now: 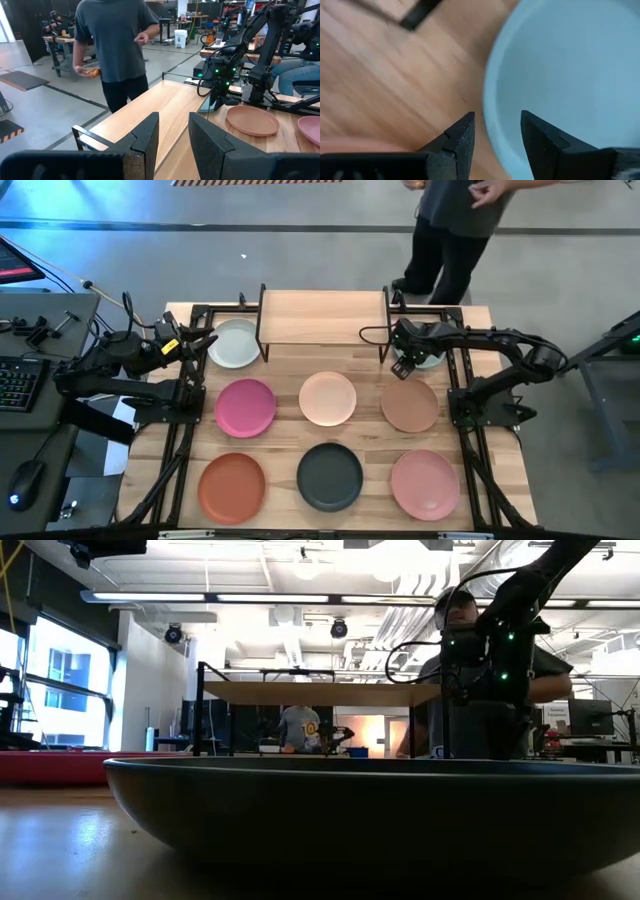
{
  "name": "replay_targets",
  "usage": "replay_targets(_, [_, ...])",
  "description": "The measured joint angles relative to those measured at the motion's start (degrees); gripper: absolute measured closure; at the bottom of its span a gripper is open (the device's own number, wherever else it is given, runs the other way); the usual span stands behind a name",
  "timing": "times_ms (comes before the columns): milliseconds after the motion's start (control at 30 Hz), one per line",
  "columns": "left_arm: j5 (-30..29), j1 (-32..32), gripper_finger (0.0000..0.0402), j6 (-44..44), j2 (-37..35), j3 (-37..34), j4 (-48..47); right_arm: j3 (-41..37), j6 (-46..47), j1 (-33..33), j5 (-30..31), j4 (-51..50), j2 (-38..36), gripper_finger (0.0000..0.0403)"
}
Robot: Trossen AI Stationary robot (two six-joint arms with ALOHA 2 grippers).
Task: Place and stack plates onto a shelf
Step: Put the brown plate on the shelf
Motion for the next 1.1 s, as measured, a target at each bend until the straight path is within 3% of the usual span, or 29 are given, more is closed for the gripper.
replay_targets(433, [-0.07, 0.0, 0.0306, -0.8, 0.0, 0.0, 0.0, -0.07, 4.83, 1.0, 2.03, -7.5, -9.3, 0.0265])
replay_targets(667, [-0.09, 0.0, 0.0306, -1.96, 0.0, 0.0, 0.0, 0.04, 8.53, 4.09, -5.25, -7.5, -14.68, 0.0265])
replay_targets(1100, [-0.11, 0.01, 0.0306, -1.65, 0.0, 0.0, -0.02, 0.06, 1.12, 11.89, -7.35, -9.96, -15.94, 0.0265])
